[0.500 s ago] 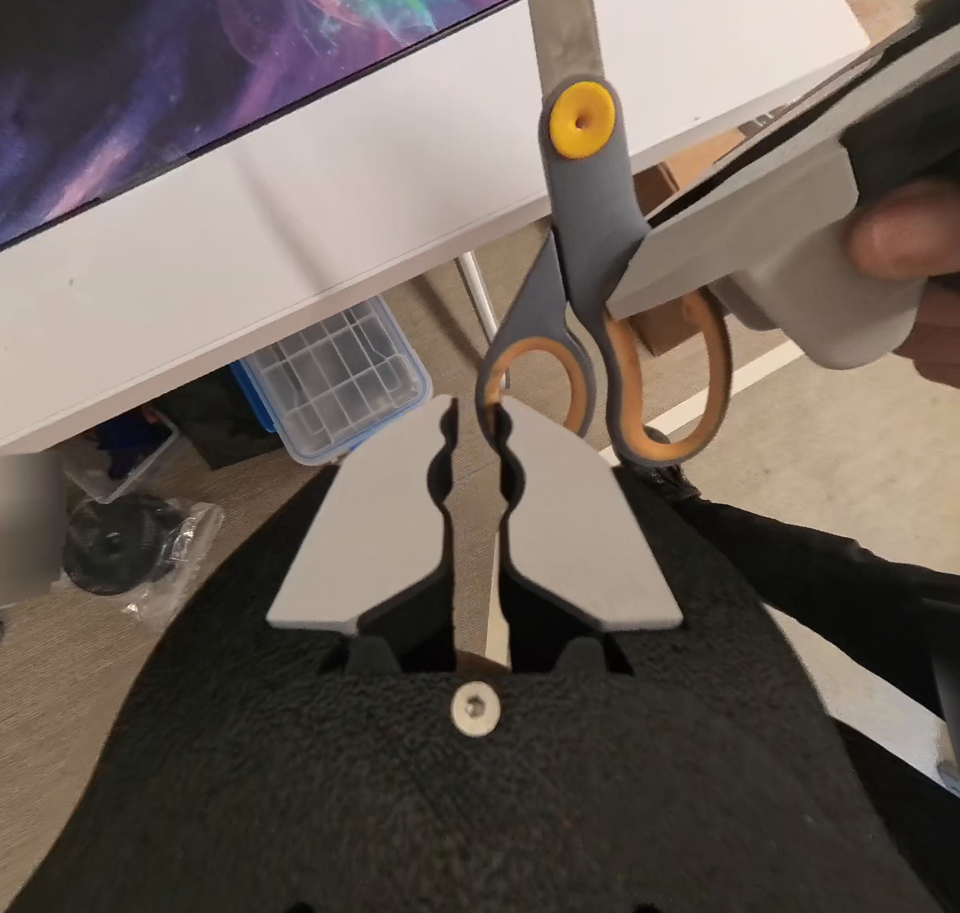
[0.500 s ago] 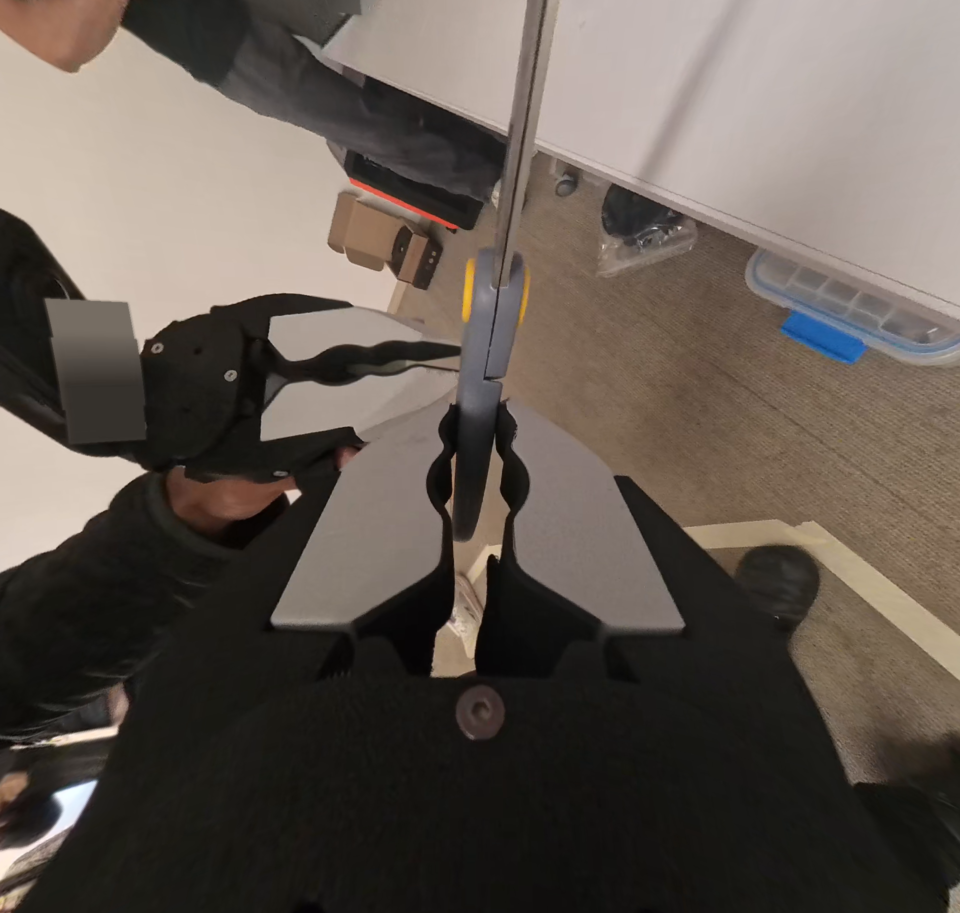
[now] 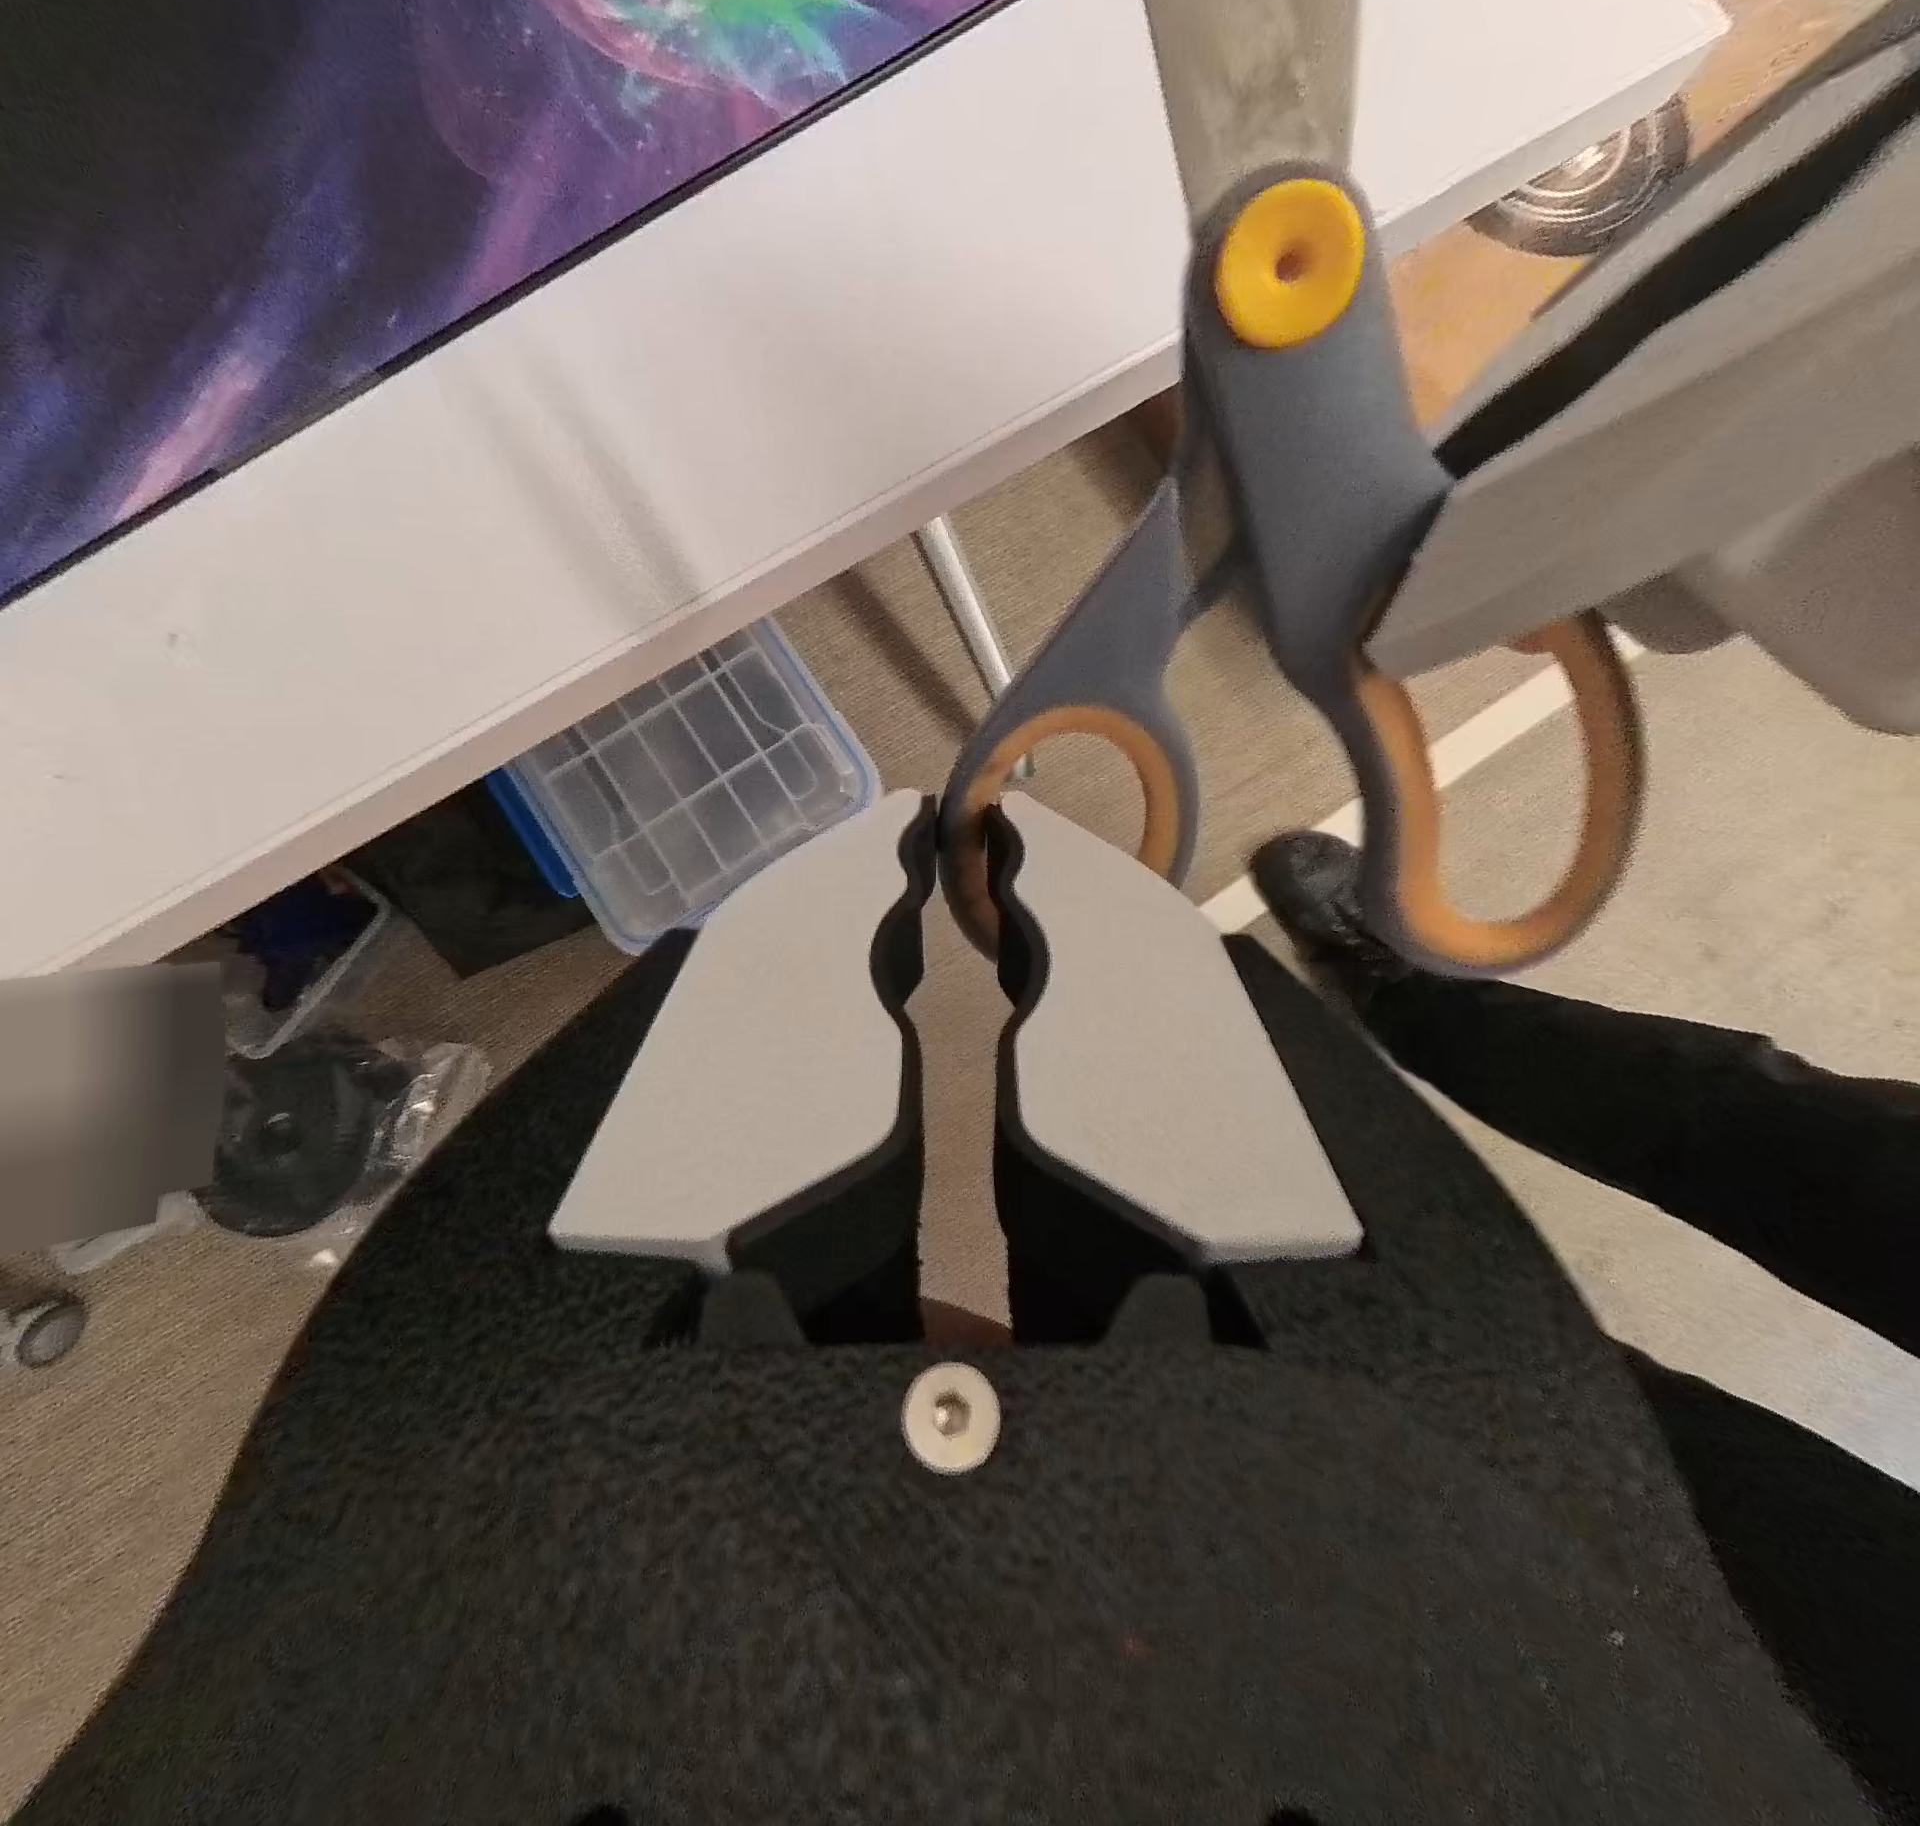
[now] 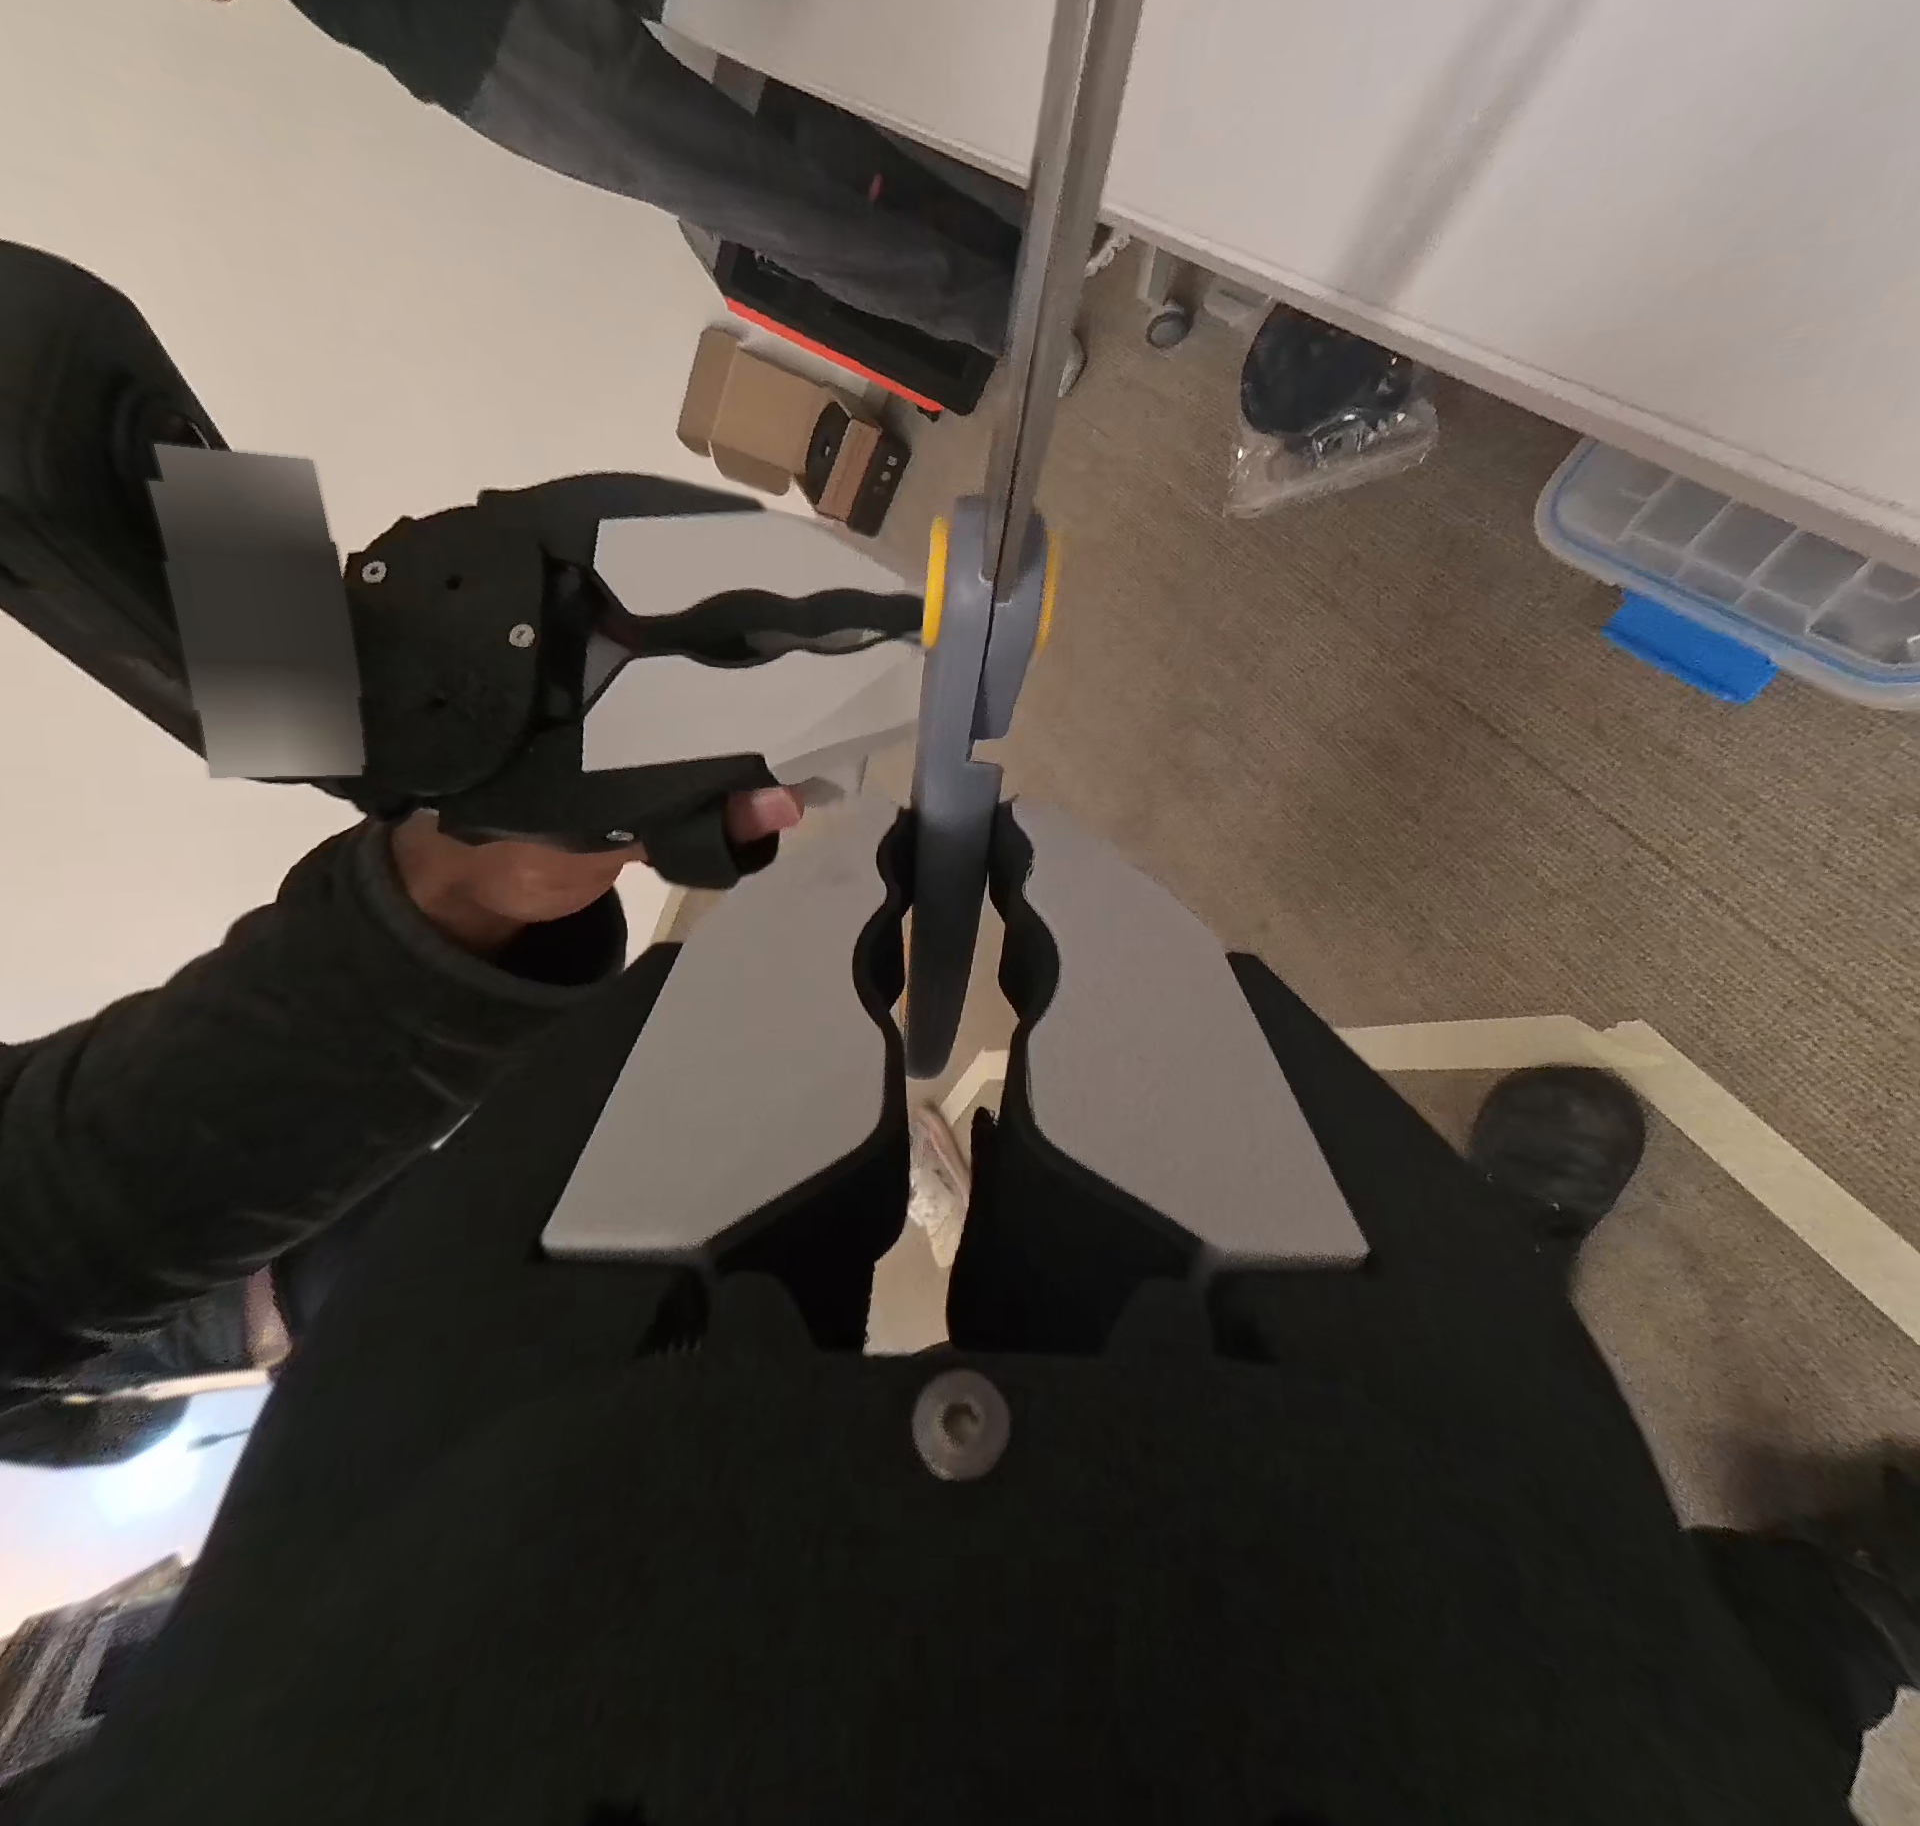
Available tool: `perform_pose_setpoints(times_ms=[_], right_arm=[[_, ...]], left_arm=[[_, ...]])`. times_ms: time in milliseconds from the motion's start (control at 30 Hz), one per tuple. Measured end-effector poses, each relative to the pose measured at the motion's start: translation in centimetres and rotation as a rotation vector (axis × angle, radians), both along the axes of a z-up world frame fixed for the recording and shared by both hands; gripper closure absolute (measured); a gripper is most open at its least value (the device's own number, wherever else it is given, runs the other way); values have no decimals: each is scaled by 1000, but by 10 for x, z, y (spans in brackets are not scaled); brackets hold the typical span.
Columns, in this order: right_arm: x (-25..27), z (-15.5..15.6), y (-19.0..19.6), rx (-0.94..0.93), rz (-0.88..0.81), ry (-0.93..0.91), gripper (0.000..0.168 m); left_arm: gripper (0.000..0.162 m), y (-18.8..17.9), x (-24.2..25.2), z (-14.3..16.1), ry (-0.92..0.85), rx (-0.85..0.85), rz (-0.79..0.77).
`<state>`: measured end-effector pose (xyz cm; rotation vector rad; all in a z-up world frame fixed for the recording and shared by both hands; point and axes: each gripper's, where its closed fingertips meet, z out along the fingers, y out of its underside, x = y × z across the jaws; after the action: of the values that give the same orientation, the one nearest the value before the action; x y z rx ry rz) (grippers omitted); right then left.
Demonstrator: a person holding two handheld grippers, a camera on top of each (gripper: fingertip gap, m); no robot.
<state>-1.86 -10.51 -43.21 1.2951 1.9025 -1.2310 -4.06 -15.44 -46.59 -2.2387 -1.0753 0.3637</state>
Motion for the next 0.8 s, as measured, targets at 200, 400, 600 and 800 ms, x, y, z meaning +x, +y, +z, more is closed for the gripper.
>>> perform_pose_setpoints(times_ms=[200,400,600,800], right_arm=[[21,0,0,-10,71,-59,155],[23,6,8,-82,69,-138,155],[11,13,7,-131,27,-157,154],[3,19,-7,-237,21,-206,154]], left_arm=[[149,-14,-21,8,46,-58,10],[136,-24,-30,16,45,-77,29],[125,-21,14,28,-63,111,139],[148,26,55,31,-237,384,106]])
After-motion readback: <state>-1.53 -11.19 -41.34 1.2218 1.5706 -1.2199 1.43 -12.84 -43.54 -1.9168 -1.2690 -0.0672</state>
